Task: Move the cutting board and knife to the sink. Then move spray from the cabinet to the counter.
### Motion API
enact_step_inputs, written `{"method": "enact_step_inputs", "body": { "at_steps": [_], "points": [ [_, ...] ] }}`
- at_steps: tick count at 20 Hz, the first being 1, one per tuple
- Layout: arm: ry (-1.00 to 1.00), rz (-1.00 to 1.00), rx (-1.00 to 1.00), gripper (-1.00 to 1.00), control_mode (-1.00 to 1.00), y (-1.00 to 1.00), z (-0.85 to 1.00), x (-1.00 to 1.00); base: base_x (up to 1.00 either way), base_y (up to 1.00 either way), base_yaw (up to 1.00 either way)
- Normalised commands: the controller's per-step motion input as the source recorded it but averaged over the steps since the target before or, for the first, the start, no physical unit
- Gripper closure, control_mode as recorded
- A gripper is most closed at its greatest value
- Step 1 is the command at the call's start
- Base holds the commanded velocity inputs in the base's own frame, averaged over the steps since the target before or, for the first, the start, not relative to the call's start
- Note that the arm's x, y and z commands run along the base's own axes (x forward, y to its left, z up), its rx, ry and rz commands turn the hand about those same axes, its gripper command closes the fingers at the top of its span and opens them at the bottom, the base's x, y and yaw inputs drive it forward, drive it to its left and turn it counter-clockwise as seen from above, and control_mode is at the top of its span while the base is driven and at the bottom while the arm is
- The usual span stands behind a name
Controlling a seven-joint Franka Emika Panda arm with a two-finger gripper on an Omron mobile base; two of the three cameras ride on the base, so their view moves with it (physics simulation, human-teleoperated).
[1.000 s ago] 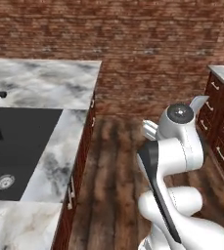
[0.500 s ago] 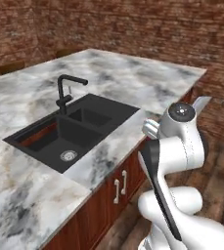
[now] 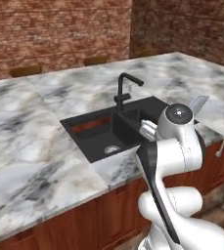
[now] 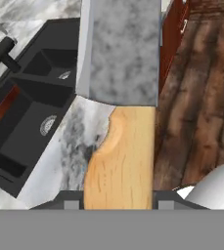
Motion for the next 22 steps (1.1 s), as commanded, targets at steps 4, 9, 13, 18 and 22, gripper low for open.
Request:
{"method": "enact_step_inputs", "body": {
  "at_steps": [4, 9, 13, 18, 22],
  "points": [
    [0.0, 0.0, 0.0, 1.0, 1.0, 0.0, 0.0, 0.0, 0.82, -0.76, 0.5],
    [0.0, 0.0, 0.0, 1.0, 1.0, 0.0, 0.0, 0.0, 0.51, -0.25, 0.58],
    [0.0, 0.0, 0.0, 1.0, 1.0, 0.0, 0.0, 0.0, 0.26, 0.0, 0.35],
    [0.0, 0.0, 0.0, 1.0, 1.0, 0.0, 0.0, 0.0, 0.07, 0.14, 0.25],
    [0.0, 0.0, 0.0, 1.0, 1.0, 0.0, 0.0, 0.0, 0.38, 0.31, 0.1]
  ]
}}
